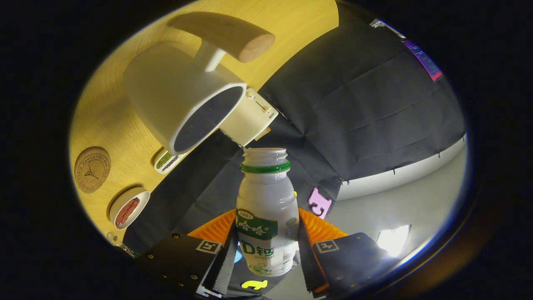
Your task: Take the bottle from table, then pour the juice into the cup, finally place the bottle on the coaster
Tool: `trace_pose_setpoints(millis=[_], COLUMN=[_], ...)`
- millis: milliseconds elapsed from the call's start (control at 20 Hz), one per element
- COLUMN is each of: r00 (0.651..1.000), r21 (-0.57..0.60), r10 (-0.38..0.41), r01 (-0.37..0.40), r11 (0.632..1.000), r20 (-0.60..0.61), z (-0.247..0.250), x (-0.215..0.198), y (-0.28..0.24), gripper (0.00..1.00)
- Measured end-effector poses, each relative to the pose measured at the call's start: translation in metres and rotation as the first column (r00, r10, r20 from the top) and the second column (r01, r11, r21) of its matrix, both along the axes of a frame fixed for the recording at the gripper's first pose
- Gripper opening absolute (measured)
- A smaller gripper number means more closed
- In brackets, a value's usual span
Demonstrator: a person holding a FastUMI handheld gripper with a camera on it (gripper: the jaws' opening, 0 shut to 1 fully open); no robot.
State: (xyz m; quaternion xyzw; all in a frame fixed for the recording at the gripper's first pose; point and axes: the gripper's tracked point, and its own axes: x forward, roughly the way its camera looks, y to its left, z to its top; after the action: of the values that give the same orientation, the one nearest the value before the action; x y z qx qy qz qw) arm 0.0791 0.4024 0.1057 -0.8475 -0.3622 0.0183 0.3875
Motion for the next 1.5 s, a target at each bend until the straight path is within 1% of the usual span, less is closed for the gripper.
trace_pose_setpoints(millis=[150, 250, 300, 400, 550, 650, 750, 850, 900, 1000, 1050, 1100, 1150, 1250, 1300, 1400, 1450, 1500], r00=[0.998, 0.983, 0.967, 0.921, 0.827, 0.759, 0.693, 0.620, 0.575, 0.484, 0.447, 0.419, 0.396, 0.363, 0.342, 0.302, 0.289, 0.284], r21=[0.078, 0.191, 0.260, 0.389, 0.549, 0.629, 0.687, 0.730, 0.743, 0.755, 0.751, 0.741, 0.729, 0.702, 0.686, 0.650, 0.631, 0.611], r10=[-0.018, -0.016, -0.002, 0.036, 0.140, 0.227, 0.314, 0.416, 0.474, 0.597, 0.649, 0.688, 0.720, 0.772, 0.796, 0.837, 0.850, 0.854], r01=[0.023, 0.052, 0.070, 0.128, 0.225, 0.290, 0.357, 0.424, 0.466, 0.543, 0.581, 0.618, 0.648, 0.696, 0.717, 0.756, 0.773, 0.790], r11=[0.997, 0.980, 0.963, 0.912, 0.805, 0.721, 0.633, 0.536, 0.481, 0.368, 0.313, 0.262, 0.221, 0.149, 0.122, 0.081, 0.064, 0.049], r20=[-0.063, -0.185, -0.256, -0.388, -0.544, -0.610, -0.649, -0.665, -0.667, -0.640, -0.616, -0.593, -0.570, -0.522, -0.499, -0.456, -0.440, -0.436], z=[0.000, -0.005, -0.009, -0.015, -0.019, -0.023, -0.026, -0.029, -0.031, -0.033, -0.033, -0.034, -0.037, -0.043, -0.047, -0.057, -0.064, -0.071], x=[0.009, 0.017, 0.022, 0.028, 0.032, 0.032, 0.037, 0.044, 0.047, 0.048, 0.050, 0.055, 0.059, 0.066, 0.067, 0.070, 0.072, 0.074], y=[-0.010, -0.021, -0.029, -0.036, -0.038, -0.043, -0.044, -0.046, -0.047, -0.054, -0.056, -0.061, -0.066, -0.077, -0.078, -0.078, -0.079, -0.081], gripper=[0.67, 0.67, 0.67, 0.67, 0.67, 0.67, 0.67, 0.67, 0.67, 0.68, 0.67, 0.67, 0.67, 0.67, 0.67, 0.67, 0.67, 0.67])
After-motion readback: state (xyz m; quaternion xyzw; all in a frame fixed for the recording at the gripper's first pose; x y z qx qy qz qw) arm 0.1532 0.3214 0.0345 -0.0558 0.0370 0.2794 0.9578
